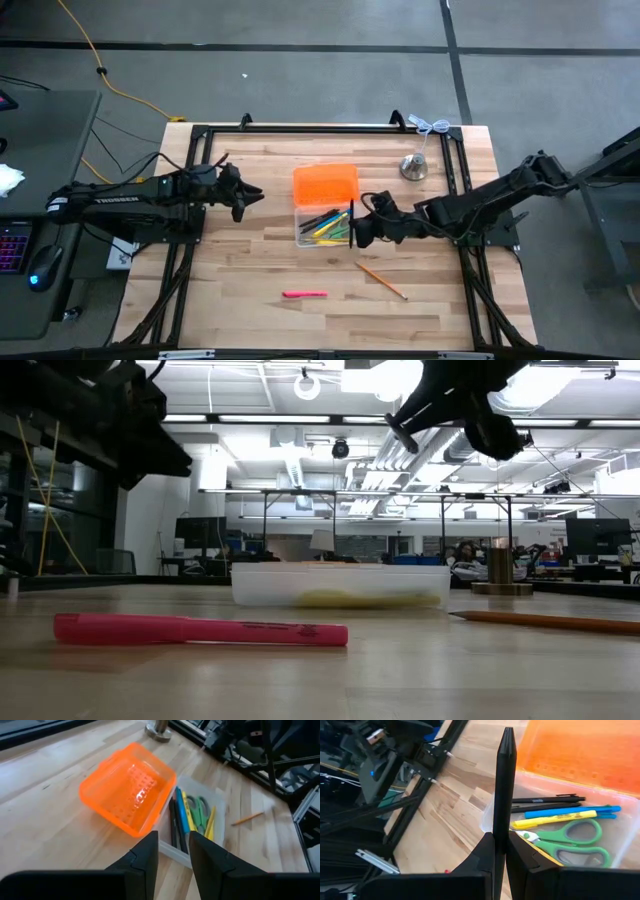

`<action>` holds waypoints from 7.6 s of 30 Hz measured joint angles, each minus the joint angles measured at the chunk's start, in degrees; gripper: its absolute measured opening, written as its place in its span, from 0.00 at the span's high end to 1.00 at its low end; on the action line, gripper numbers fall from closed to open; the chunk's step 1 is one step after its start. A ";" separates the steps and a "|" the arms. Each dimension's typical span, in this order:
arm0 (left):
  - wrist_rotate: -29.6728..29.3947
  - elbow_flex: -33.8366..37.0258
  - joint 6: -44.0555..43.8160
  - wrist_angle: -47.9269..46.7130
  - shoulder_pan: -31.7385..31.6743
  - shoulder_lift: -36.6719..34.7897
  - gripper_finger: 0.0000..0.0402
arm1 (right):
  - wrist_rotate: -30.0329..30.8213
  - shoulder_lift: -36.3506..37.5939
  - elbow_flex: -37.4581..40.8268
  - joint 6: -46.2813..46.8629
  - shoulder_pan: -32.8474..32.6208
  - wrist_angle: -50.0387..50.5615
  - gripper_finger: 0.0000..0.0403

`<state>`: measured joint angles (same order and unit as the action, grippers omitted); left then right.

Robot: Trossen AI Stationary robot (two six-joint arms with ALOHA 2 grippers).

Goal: Pick & place school supplies into a supply box
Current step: Put the black pen into the orange supply box, then put the orange pencil into the orange supply box

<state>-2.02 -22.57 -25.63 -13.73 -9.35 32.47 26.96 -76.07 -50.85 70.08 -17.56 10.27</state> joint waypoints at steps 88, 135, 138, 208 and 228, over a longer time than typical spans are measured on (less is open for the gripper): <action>1.42 12.84 -3.69 -1.91 -0.01 -23.15 0.65 | -20.09 -29.81 -34.25 -62.77 15.15 29.02 0.98; 1.36 12.81 -3.62 -1.60 -0.01 -23.12 0.65 | -27.45 -39.54 -34.16 -62.62 15.32 29.10 0.89; 1.36 12.81 -3.62 -1.61 0.01 -23.12 0.65 | -27.44 -39.54 -34.16 -62.62 15.32 29.08 0.87; 4.48 12.79 -4.63 -3.57 0.01 -23.12 0.65 | -18.03 -11.26 -34.27 -49.43 4.36 37.13 0.85; 4.44 12.79 -4.75 -3.57 0.01 -23.14 0.65 | -10.28 -11.26 -34.27 -26.76 -8.31 49.46 0.85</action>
<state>2.42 -9.78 -30.39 -17.31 -9.34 9.33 16.68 -87.33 -85.12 43.33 -25.87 59.73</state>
